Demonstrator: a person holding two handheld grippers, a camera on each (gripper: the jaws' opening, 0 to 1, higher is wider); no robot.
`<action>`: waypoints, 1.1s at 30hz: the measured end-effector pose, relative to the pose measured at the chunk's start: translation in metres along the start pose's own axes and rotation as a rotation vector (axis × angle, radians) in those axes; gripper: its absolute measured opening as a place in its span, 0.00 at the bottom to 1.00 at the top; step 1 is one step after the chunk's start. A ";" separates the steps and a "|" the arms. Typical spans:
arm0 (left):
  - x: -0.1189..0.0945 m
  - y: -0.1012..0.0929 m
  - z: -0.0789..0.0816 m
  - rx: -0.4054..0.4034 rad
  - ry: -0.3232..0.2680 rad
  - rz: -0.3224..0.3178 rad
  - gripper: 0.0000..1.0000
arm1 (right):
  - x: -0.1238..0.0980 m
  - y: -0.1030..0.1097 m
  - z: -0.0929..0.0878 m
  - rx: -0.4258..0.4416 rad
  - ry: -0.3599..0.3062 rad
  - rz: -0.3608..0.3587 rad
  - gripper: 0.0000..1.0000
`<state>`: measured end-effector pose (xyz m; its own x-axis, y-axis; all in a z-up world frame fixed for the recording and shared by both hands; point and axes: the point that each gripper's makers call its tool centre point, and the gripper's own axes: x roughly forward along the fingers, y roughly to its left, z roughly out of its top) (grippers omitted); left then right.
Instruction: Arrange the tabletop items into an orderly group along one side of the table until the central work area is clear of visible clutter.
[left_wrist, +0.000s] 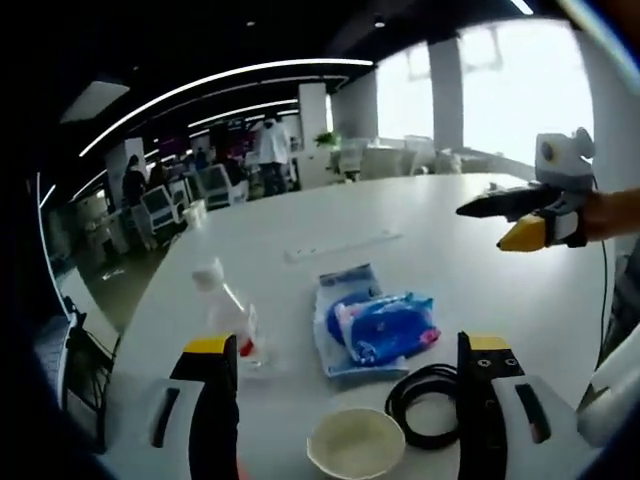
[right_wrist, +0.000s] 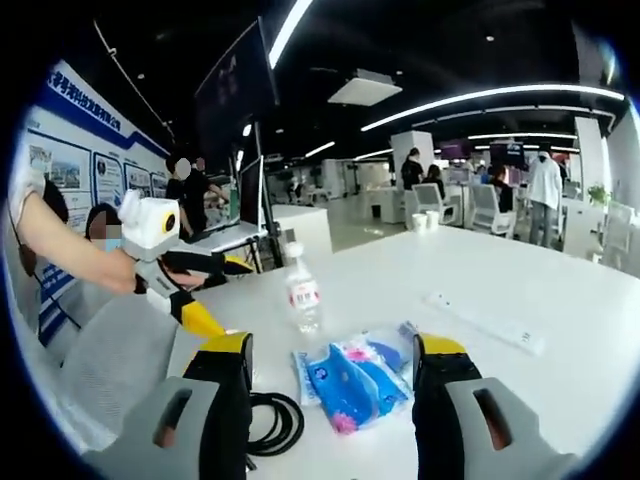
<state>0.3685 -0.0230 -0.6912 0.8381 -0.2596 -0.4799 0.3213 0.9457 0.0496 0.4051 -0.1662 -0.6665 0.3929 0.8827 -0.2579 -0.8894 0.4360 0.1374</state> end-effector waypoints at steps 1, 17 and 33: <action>0.004 -0.002 0.001 0.008 0.006 -0.010 0.87 | -0.001 -0.003 0.000 -0.004 0.002 -0.009 0.63; 0.042 0.014 0.002 -0.030 0.021 -0.081 0.85 | 0.008 -0.028 -0.028 0.092 0.069 -0.105 0.61; 0.070 0.009 -0.028 -0.087 0.093 -0.114 0.80 | 0.025 -0.032 -0.074 0.214 0.145 -0.139 0.58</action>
<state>0.4178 -0.0270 -0.7484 0.7526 -0.3506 -0.5574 0.3689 0.9256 -0.0841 0.4256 -0.1712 -0.7481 0.4560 0.7845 -0.4202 -0.7539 0.5915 0.2860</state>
